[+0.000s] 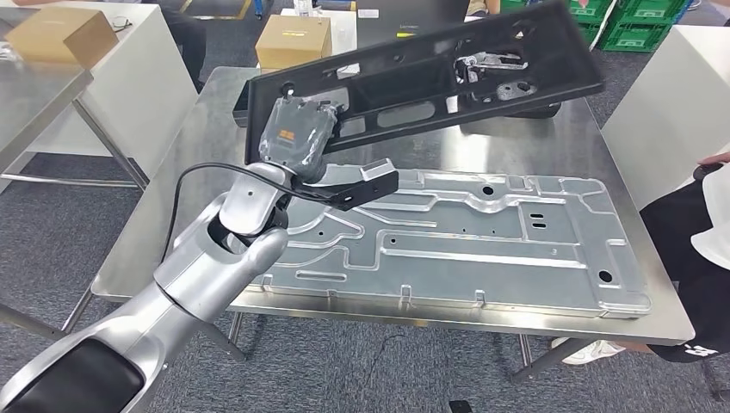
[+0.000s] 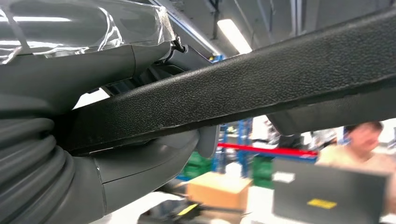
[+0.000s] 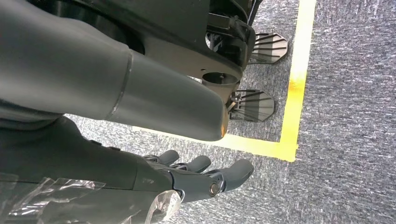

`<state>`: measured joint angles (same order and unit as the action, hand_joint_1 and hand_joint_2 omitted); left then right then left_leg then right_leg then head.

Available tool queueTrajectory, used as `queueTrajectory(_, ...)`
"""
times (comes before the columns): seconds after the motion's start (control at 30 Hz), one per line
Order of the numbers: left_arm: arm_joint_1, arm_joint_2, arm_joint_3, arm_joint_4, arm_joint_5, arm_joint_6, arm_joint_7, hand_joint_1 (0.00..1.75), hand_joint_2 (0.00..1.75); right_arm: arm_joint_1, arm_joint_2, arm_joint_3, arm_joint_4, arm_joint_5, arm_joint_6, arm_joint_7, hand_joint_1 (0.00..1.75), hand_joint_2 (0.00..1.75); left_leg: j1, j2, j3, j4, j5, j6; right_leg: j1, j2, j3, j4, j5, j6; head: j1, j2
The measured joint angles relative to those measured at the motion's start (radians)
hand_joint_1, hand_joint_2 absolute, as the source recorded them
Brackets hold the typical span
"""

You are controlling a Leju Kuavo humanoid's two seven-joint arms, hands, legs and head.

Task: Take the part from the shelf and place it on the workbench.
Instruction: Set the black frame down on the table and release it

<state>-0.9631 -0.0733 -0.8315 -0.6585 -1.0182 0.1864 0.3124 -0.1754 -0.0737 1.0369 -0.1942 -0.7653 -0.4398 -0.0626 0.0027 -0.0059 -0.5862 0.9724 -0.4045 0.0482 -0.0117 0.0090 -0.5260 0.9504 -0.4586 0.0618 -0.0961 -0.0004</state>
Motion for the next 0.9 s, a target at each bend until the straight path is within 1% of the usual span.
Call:
queueTrajectory(0.13,-0.001,0.016,-0.013,0.059,-0.016,-0.020,0.026,1.75,1.75,0.002,0.002,0.000,0.000,0.002,0.000,0.003,0.00,0.00,0.000,0.000,0.000,-0.001,0.000,0.000,0.000,0.000,-0.001,0.000,0.000,0.000,0.000,0.000)
queueTrajectory(0.27,0.002,0.036,-0.024,0.101,-0.006,-0.042,0.023,0.00,1.75,0.009,0.004,0.000,0.000,0.006,0.000,0.008,0.00,0.00,0.000,0.000,0.000,-0.002,0.000,0.000,0.000,0.000,-0.001,0.000,0.000,0.000,0.000,0.000)
queueTrajectory(0.37,0.011,0.040,-0.029,0.124,0.020,-0.066,0.003,0.00,1.75,0.014,0.004,0.001,0.000,0.008,0.000,0.011,0.00,0.00,0.000,0.000,0.000,-0.002,0.000,0.000,0.000,0.000,-0.001,0.000,0.000,0.000,0.000,0.000)
queueTrajectory(0.5,0.029,0.040,-0.033,0.142,0.042,-0.095,-0.020,0.00,0.00,0.017,0.004,0.002,0.000,0.009,0.000,0.012,0.00,0.00,0.000,0.000,0.000,-0.002,0.000,0.000,0.000,0.000,-0.001,0.000,0.000,0.000,0.000,0.000)
queueTrajectory(0.7,0.043,0.035,-0.031,0.158,0.111,-0.109,-0.044,0.00,0.00,0.015,0.004,0.009,0.000,0.012,0.000,0.010,0.00,0.00,0.000,0.000,0.000,-0.002,0.000,0.000,0.000,0.000,-0.001,0.000,0.000,0.000,0.000,0.000)
queueTrajectory(0.9,0.043,0.021,-0.031,0.163,0.137,-0.087,-0.076,0.00,0.00,0.016,0.003,0.010,0.000,0.012,0.000,0.007,0.00,0.00,0.000,0.000,0.000,-0.002,0.000,0.000,0.000,0.000,-0.001,0.000,0.000,0.000,0.000,0.000)
